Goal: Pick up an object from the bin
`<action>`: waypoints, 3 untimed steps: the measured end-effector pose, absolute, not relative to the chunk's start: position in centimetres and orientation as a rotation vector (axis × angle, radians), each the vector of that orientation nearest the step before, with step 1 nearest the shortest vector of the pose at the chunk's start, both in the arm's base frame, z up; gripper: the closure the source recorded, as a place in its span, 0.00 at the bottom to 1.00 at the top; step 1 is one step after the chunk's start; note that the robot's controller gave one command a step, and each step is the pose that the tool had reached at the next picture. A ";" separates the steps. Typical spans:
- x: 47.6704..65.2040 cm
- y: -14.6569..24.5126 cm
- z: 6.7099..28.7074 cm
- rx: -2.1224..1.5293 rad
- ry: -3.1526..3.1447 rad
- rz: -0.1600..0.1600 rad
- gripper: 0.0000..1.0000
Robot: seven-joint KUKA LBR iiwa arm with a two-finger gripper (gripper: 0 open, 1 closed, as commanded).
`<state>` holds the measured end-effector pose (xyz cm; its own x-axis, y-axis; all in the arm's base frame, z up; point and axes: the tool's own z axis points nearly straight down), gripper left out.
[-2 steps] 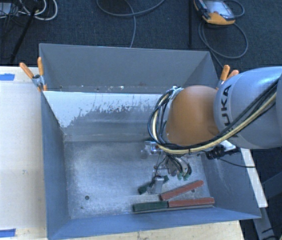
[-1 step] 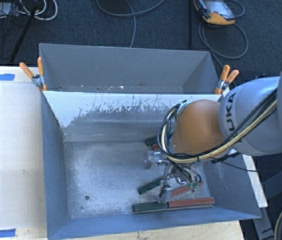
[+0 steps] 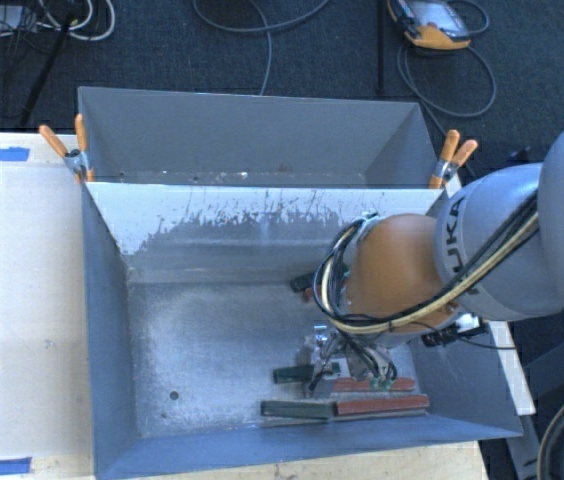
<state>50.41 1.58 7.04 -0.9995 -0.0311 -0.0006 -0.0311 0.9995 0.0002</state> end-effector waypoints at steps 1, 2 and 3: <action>50.4 1.6 7.0 -0.049 3.141 0.000 1.00; 50.3 1.6 7.4 -0.048 3.144 0.000 1.00; 50.3 1.6 8.4 -0.047 3.144 0.000 1.00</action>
Offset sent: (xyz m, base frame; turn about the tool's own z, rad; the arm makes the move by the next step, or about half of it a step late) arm 0.0001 -0.0001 0.0402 0.0000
